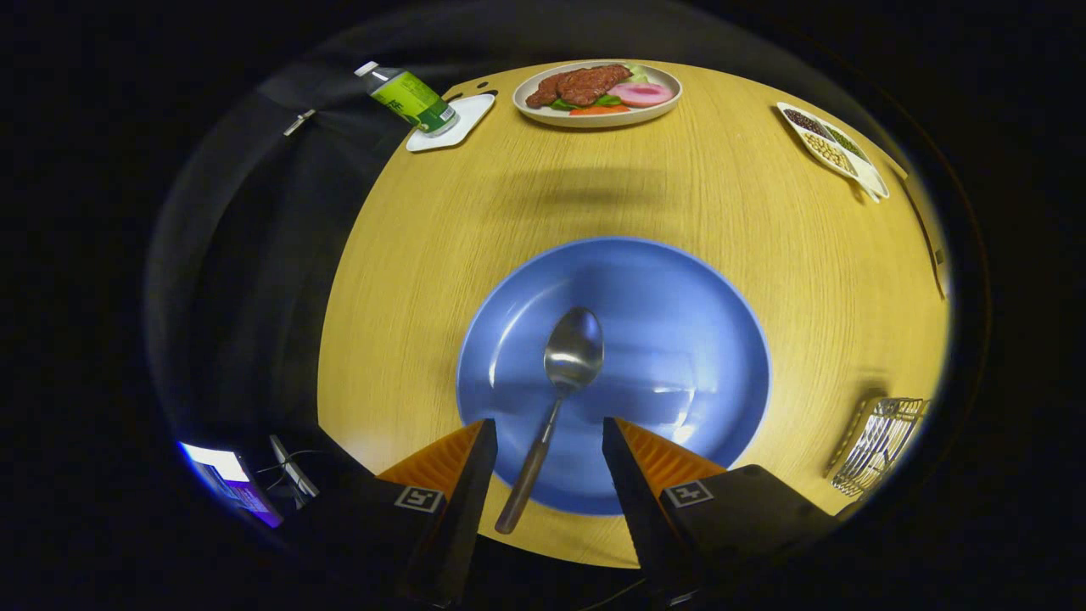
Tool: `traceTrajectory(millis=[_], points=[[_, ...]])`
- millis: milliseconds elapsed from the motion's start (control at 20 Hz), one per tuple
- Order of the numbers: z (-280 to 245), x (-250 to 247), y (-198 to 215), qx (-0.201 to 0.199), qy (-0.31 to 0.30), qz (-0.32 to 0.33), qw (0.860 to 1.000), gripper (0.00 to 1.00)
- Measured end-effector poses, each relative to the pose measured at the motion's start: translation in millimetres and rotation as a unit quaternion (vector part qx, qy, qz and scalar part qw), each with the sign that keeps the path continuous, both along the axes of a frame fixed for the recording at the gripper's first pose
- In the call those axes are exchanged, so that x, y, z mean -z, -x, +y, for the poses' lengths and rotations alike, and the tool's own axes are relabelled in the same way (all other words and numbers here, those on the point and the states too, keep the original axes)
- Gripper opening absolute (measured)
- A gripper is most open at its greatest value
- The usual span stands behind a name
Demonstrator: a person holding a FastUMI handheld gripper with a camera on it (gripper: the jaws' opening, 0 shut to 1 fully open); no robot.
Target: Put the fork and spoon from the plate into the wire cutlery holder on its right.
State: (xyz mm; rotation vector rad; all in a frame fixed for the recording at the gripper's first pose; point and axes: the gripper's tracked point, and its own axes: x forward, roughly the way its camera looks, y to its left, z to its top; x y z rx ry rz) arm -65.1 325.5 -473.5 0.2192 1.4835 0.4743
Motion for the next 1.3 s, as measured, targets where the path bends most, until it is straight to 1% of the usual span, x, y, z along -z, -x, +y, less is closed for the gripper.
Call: traceTrajectory(millis=[150, 250, 300, 400, 450, 500, 650, 800, 850, 1000, 1200, 1300], points=[[8, 14, -2, 0.009, 0.012, 0.005, 1.0, 0.79], [12, 24, 1, 0.004, 0.024, 0.014, 1.0, 0.79], [15, 28, 5, -0.001, 0.025, 0.022, 0.999, 0.73], [8, 33, 6, 0.0, 0.035, 0.02, 0.999, 0.32], [10, 26, 8, -0.002, 0.022, 0.023, 0.999, 0.12], [13, 28, 9, -0.002, 0.012, 0.022, 1.0, 0.07], [7, 17, 2, 0.006, -0.012, 0.005, 1.0, 0.07], [-2, -8, -7, 0.021, -0.049, -0.002, 0.999, 0.07], [-9, -14, -11, 0.017, -0.053, -0.007, 0.998, 0.07], [-35, -13, -15, 0.006, -0.032, -0.018, 0.999, 0.07], [-39, -5, -7, 0.005, -0.035, -0.007, 0.999, 0.07], [-35, -8, -8, 0.021, -0.049, -0.004, 0.999, 0.07]])
